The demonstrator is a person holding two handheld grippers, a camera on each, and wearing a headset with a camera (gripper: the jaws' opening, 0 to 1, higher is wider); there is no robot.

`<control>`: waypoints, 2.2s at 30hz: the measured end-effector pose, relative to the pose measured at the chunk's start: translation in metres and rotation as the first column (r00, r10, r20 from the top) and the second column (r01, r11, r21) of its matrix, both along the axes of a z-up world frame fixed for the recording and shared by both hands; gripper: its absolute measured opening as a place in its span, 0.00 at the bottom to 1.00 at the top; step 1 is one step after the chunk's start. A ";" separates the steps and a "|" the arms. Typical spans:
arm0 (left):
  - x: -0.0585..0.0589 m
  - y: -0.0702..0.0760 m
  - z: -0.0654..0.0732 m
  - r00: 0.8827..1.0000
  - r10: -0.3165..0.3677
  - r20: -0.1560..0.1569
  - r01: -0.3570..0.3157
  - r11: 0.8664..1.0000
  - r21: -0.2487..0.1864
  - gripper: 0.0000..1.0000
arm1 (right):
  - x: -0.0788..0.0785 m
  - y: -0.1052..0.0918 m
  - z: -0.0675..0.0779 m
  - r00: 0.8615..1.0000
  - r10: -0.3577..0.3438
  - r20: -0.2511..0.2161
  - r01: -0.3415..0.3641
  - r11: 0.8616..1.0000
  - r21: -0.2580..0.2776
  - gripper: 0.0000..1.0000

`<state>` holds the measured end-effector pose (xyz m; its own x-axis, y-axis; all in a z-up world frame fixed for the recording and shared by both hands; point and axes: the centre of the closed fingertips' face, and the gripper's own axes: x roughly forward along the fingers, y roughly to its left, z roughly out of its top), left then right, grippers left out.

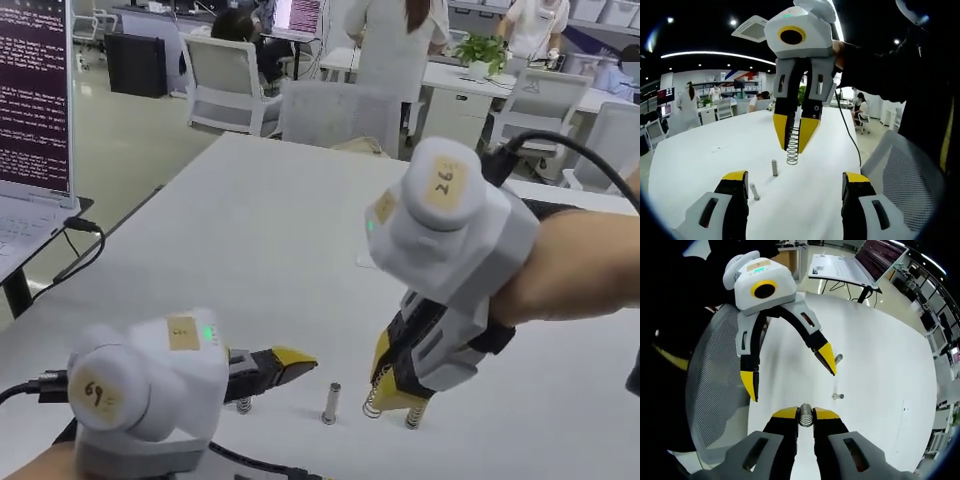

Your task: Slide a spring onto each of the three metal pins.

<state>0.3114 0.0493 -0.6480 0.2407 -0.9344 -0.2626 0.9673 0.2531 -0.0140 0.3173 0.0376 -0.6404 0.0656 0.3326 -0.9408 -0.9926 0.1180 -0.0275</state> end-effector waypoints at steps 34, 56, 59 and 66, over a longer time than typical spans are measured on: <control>0.021 0.074 -0.043 0.981 0.195 -0.001 -0.194 0.978 0.070 0.75 | 0.056 -0.005 -0.025 0.997 -0.069 0.042 0.068 0.997 0.019 0.08; 0.023 0.099 -0.056 0.962 0.274 -0.015 -0.272 0.959 0.083 0.74 | 0.083 0.002 -0.061 0.996 -0.088 0.012 0.088 0.996 -0.019 0.08; 0.024 0.101 -0.056 0.959 0.282 -0.015 -0.280 0.957 0.081 0.74 | 0.085 0.003 -0.066 0.996 -0.091 0.006 0.091 0.996 -0.020 0.08; 0.023 0.103 -0.058 0.958 0.286 -0.021 -0.283 0.955 0.084 0.73 | 0.087 0.002 -0.074 0.995 -0.100 -0.013 0.100 0.995 -0.027 0.08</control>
